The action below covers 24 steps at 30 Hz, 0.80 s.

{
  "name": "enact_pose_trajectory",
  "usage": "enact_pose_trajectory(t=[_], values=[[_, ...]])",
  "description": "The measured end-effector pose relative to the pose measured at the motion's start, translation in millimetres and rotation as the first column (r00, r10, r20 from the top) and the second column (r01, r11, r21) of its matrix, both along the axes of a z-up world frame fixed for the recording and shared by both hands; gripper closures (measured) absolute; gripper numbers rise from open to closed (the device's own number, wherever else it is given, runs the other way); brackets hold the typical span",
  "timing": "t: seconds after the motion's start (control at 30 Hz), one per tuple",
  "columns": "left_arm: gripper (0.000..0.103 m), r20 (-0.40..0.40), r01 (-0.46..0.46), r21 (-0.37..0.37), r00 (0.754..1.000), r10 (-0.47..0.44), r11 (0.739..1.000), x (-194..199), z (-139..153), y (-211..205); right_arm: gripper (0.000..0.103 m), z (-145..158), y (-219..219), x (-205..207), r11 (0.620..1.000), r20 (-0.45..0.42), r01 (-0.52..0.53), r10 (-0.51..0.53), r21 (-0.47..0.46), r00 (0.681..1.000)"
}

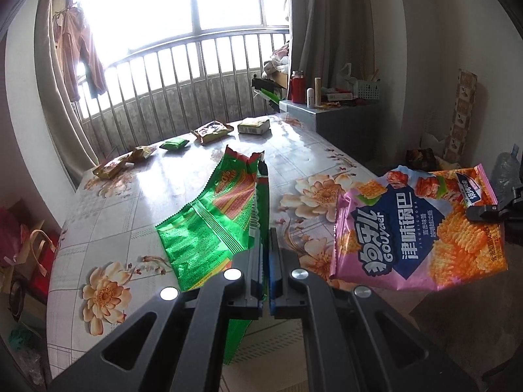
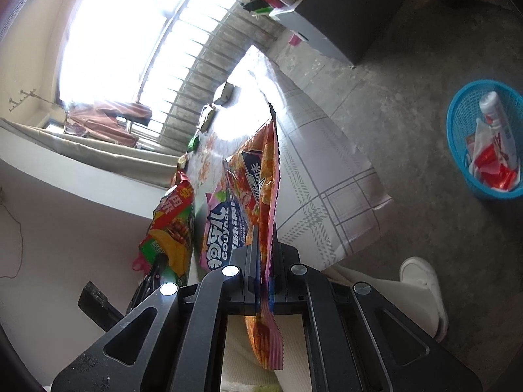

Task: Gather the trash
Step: 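Lift both bags off the table and carry them toward the wastebasket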

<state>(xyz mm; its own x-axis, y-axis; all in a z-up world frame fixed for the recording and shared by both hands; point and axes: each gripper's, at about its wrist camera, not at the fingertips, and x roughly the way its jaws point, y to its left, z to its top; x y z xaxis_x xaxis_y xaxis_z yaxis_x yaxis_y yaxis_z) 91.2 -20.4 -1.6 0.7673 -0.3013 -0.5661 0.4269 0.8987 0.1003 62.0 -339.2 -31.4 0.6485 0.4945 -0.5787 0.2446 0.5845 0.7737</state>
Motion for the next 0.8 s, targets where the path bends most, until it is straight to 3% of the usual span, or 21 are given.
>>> enact_pose_trajectory(t=[0.3,0.5,0.6,0.8], values=[[0.101,0.107,0.086,0.028,0.99,-0.088,0.996,-20,39,-40,0.102,9,-46,-43,0.988,0.132,0.129,-0.139,0.084,0.981],[0.101,0.174,0.213,0.014,0.962,-0.212,0.977,-54,65,-99,0.102,-2,-92,-84,0.966,0.146,0.231,-0.246,0.115,0.958],[0.101,0.193,0.31,-0.002,0.933,-0.303,0.951,-70,80,-139,0.102,-7,-123,-112,0.941,0.14,0.319,-0.332,0.11,0.933],[0.101,0.145,0.505,-0.049,0.857,-0.494,0.862,-90,95,-235,0.102,-17,-186,-153,0.863,0.085,0.506,-0.504,0.005,0.859]])
